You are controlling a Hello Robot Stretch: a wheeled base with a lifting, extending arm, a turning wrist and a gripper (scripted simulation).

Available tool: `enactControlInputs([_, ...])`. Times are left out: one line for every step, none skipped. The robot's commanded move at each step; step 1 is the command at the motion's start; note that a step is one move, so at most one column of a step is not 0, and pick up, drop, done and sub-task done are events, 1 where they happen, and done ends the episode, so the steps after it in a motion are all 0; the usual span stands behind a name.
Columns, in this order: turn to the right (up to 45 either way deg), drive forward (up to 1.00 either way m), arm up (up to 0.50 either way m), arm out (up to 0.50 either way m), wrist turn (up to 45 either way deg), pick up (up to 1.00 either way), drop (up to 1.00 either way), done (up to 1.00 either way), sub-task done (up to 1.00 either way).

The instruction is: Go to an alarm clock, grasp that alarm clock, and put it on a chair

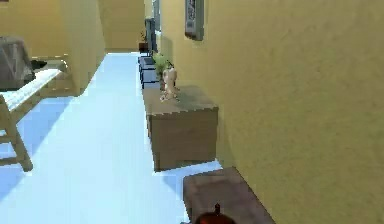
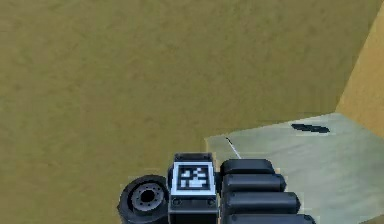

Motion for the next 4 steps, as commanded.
enactControlInputs([-45.0, 0.0, 0.0, 0.0, 0.0, 0.0, 0.0, 0.0, 0.0])
enactControlInputs([0.0, 0.1, 0.0, 0.0, 0.0, 0.0, 0.0, 0.0, 0.0])
enactControlInputs([-45.0, 0.0, 0.0, 0.0, 0.0, 0.0, 0.0, 0.0, 0.0])
enactControlInputs([-12.0, 0.0, 0.0, 0.0, 0.0, 0.0, 0.0, 0.0, 0.0])
